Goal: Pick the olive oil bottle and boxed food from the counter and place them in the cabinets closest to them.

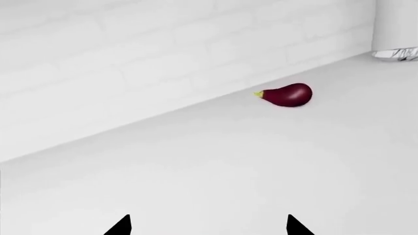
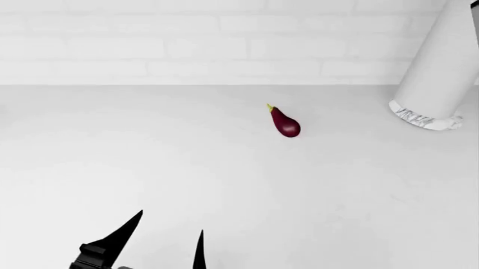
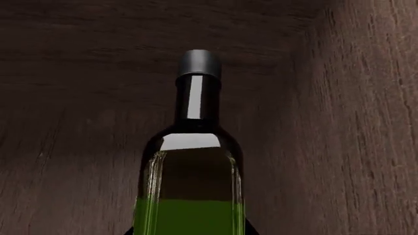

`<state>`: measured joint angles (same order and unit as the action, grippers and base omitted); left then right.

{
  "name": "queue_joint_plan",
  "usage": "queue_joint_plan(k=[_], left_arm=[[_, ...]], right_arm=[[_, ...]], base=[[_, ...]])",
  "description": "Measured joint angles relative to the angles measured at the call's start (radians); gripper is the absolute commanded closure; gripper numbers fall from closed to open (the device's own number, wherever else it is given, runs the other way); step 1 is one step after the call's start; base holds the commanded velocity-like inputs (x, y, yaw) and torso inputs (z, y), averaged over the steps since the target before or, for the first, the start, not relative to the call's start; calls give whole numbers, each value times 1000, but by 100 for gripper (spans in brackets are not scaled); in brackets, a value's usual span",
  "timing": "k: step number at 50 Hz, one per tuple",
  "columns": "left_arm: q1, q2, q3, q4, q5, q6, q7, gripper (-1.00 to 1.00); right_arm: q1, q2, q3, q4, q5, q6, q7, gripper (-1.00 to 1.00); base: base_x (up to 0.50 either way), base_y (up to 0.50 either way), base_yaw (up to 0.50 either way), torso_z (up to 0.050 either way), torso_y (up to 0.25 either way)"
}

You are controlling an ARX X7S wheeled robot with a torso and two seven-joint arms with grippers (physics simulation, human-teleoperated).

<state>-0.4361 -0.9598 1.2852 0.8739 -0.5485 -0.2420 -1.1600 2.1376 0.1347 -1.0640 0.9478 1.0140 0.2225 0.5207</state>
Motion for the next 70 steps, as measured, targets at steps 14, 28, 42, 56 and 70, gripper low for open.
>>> queue_joint_plan(k=[14, 28, 42, 56, 70], left_arm=[[-3, 5, -1, 3, 7, -8, 0, -100], [-2, 6, 1, 14, 15, -17, -3, -100], [-4, 8, 4, 32, 20, -36, -10, -100], [-4, 15, 13, 43, 32, -54, -16, -100], [-5, 21, 20, 60, 45, -72, -21, -100]], right_arm=[[-25, 46, 16, -132, 50, 47, 34, -100], [-13, 82, 31, -240, 85, 100, 86, -100], [28, 124, 48, -357, 113, 167, 155, -100], [89, 213, 125, -619, 242, 303, 351, -100], [100, 347, 239, -950, 549, 468, 685, -100]], base=[[0, 0, 0, 0, 0], [0, 0, 0, 0, 0], [0, 0, 0, 0, 0], [0, 0, 0, 0, 0], [0, 0, 0, 0, 0]])
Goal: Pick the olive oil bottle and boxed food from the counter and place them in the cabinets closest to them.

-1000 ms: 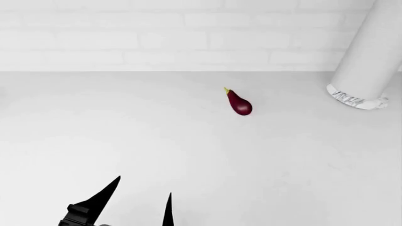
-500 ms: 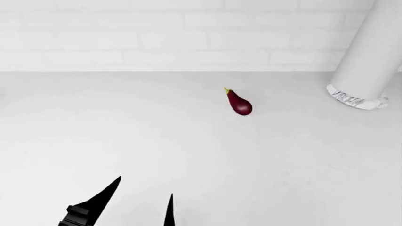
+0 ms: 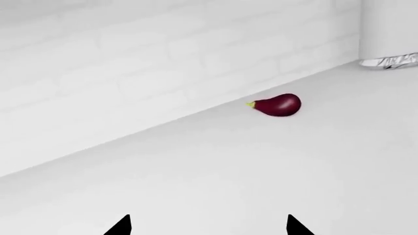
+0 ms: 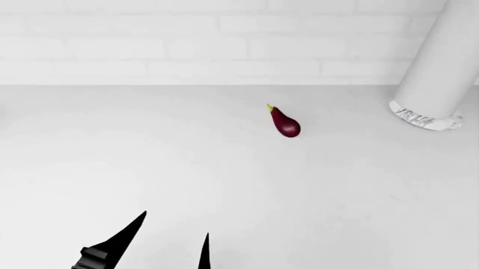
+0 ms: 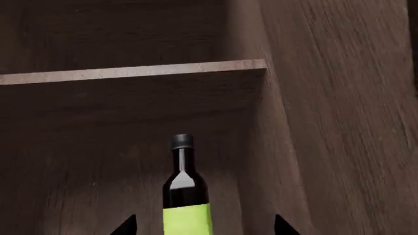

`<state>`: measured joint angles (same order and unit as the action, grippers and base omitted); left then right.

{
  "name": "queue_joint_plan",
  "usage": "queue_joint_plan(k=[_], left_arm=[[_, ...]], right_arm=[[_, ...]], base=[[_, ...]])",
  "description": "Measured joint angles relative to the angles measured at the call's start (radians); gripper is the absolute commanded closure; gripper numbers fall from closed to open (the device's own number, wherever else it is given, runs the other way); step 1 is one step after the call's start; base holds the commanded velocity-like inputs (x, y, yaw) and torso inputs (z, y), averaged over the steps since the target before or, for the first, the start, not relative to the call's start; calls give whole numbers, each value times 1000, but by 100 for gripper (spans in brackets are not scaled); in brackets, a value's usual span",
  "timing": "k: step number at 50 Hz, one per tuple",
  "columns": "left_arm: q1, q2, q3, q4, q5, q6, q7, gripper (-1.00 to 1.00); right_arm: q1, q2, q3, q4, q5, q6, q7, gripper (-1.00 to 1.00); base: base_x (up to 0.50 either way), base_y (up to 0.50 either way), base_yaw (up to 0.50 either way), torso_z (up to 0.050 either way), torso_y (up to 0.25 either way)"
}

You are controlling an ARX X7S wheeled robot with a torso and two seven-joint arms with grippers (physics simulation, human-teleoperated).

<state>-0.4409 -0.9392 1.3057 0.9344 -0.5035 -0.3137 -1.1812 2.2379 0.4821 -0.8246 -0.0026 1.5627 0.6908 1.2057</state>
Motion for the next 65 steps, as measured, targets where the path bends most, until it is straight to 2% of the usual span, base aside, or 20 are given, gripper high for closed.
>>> queue_joint_plan(k=[9, 18, 30, 37, 43, 52, 65], left_arm=[[-8, 2, -4, 6, -6, -7, 1, -100], [-19, -4, -10, 30, -7, -18, -5, -100], [-29, -9, -14, 37, -10, -18, -7, -100], [-34, -10, -15, 39, -12, -23, -6, -100], [-42, -8, -16, 43, -16, -31, -7, -100], [-52, -3, -16, 42, -22, -41, -5, -100], [-60, 5, -13, 37, -28, -52, -4, -100]], right_arm=[[-27, 72, 52, -191, 245, 37, 184, -100], [-38, 237, -97, -549, 456, -195, 290, -100], [-15, 378, -345, -867, 513, -465, 341, -100], [-80, 416, -380, -956, 499, -518, 352, -100], [-241, 426, -292, -996, 468, -479, 358, -100], [-622, 377, 19, -1025, 431, -275, 362, -100], [-991, 262, 384, -1039, 437, 19, 364, -100]], base=[[0, 0, 0, 0, 0], [0, 0, 0, 0, 0], [0, 0, 0, 0, 0], [0, 0, 0, 0, 0], [0, 0, 0, 0, 0], [0, 0, 0, 0, 0], [0, 0, 0, 0, 0]])
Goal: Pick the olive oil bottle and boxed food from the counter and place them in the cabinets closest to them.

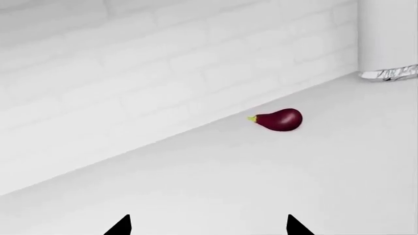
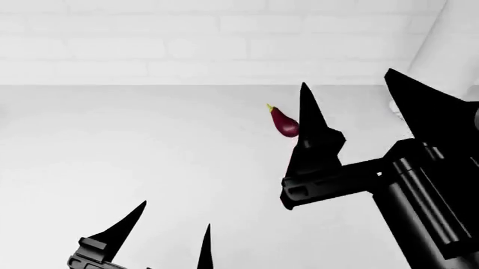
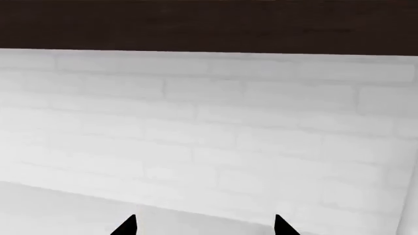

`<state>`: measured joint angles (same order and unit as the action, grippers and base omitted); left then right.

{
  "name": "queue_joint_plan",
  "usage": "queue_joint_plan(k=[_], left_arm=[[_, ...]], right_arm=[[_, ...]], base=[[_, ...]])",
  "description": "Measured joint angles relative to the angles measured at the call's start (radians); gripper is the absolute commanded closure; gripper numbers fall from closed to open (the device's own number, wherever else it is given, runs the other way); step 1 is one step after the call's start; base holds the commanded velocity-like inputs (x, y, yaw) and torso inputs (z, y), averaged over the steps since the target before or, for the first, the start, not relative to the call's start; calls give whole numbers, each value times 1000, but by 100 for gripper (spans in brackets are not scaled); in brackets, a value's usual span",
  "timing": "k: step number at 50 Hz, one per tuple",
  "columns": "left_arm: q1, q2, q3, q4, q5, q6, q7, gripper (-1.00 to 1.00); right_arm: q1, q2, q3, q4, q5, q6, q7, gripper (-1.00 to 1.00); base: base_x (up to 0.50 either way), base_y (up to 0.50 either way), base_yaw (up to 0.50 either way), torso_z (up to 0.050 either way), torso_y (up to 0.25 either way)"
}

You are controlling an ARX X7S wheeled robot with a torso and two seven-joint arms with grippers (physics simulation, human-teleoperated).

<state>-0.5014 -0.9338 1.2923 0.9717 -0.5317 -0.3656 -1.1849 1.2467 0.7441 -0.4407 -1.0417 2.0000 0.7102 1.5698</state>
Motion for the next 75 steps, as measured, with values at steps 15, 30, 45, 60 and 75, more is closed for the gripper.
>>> queue_joint_plan(k=[15, 30, 45, 60, 75], left_arm=[[-15, 12, 2, 11, -15, -28, -10, -100], [-22, 12, -1, 22, -28, -31, -23, -100], [-24, -3, -5, 39, -32, -17, -41, -100], [-28, -4, 4, 49, -34, -17, -51, -100], [-68, 8, 38, 65, -49, -39, -84, -100]], right_arm=[[-335, -221, 414, -4, 90, 401, 1, -100], [-459, -332, 575, -5, 133, 588, 1, -100], [-508, -361, 591, -5, 128, 631, 1, -100], [-515, -341, 547, -5, 106, 607, 1, -100], [-503, -343, 588, -5, 136, 652, 1, -100]], base=[[0, 0, 0, 0, 0], [0, 0, 0, 0, 0], [-269, -14, 0, 0, 0], [-400, -19, 0, 0, 0], [0, 367, 0, 0, 0]])
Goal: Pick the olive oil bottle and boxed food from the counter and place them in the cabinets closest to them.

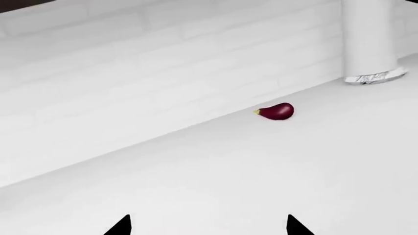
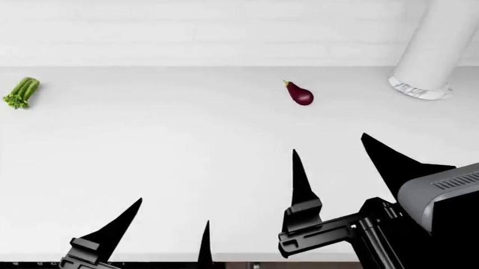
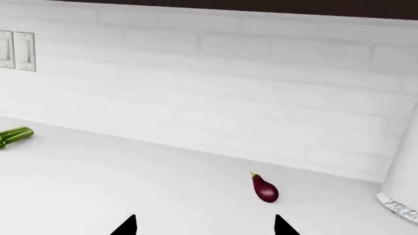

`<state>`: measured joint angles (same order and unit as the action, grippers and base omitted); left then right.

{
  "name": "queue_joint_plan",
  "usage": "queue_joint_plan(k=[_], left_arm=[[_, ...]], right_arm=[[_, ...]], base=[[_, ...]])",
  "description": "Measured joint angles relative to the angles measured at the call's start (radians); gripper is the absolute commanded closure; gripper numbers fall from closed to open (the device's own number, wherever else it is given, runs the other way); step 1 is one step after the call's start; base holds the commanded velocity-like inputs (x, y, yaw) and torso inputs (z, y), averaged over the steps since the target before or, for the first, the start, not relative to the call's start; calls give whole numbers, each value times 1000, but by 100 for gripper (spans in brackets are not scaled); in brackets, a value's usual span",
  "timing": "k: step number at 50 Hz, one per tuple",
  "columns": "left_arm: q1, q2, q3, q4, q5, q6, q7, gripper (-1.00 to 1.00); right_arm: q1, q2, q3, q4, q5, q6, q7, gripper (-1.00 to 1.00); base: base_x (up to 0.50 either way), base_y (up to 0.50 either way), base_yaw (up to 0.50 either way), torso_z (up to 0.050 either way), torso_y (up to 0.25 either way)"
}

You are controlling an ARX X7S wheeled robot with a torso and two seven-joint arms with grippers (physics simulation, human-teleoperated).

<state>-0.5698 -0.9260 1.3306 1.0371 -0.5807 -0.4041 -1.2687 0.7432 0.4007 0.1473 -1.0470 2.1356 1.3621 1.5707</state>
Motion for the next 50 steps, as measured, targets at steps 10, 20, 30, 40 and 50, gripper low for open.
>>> queue_joint_plan(k=[10, 20, 30, 40, 50], left_arm=[[-57, 5, 67, 4, -13, 5, -44, -100], [-101, 3, 126, 2, -17, 26, -75, -100], [-122, -3, 160, -1, -13, 46, -90, -100], [-137, -4, 178, -6, -18, 56, -96, -100], [-154, 0, 188, -5, -28, 55, -104, -100]], right_arm=[[-4, -2, 29, 0, 21, 22, 0, -100], [-7, -7, 37, 0, 26, 38, 0, -100], [-11, -14, 38, 0, 25, 48, 0, -100], [-14, -16, 35, 0, 22, 49, 0, -100], [-13, -9, 30, 0, 21, 38, 0, -100]], base=[[0, 500, 0, 0, 0], [0, 500, 0, 0, 0], [0, 500, 0, 0, 0], [0, 500, 0, 0, 0], [0, 500, 0, 0, 0]])
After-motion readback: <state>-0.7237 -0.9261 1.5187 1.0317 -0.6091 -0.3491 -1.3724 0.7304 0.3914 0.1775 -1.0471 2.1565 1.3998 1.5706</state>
